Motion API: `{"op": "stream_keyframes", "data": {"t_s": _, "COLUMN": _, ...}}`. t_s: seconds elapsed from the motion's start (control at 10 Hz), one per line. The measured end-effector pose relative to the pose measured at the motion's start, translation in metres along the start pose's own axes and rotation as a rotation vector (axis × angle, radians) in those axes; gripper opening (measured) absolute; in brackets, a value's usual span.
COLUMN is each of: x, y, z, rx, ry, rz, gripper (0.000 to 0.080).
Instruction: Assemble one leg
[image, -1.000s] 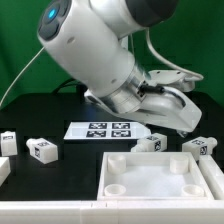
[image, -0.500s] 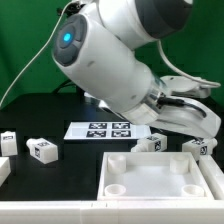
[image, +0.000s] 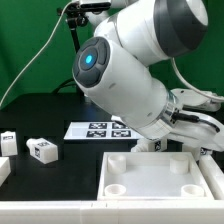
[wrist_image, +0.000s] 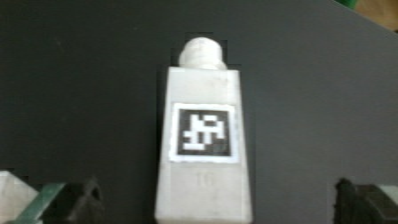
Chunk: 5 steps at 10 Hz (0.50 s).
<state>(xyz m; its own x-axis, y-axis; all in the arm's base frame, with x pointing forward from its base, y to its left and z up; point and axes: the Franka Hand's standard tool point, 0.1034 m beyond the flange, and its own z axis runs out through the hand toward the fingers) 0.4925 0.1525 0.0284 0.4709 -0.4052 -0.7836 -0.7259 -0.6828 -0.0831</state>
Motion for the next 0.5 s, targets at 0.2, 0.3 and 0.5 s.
{"op": "stream_keyframes", "data": {"t_s": 0.2, "x": -0.002, "y": 0.005, "z": 0.0, "rx": -0.004, "ry": -0.039, "rz": 0.006, "gripper": 0.0649}}
{"op": "stream_keyframes", "data": {"t_s": 0.3, "x": -0.002, "y": 0.013, "z": 0.001, "rx": -0.01, "ry": -0.125, "rz": 0.024, "gripper": 0.0649}}
{"op": "stream_keyframes", "data": {"t_s": 0.5, "x": 0.004, "y": 0.011, "z": 0.005, "rx": -0.008, "ry": -0.131, "rz": 0.03, "gripper": 0.0649}}
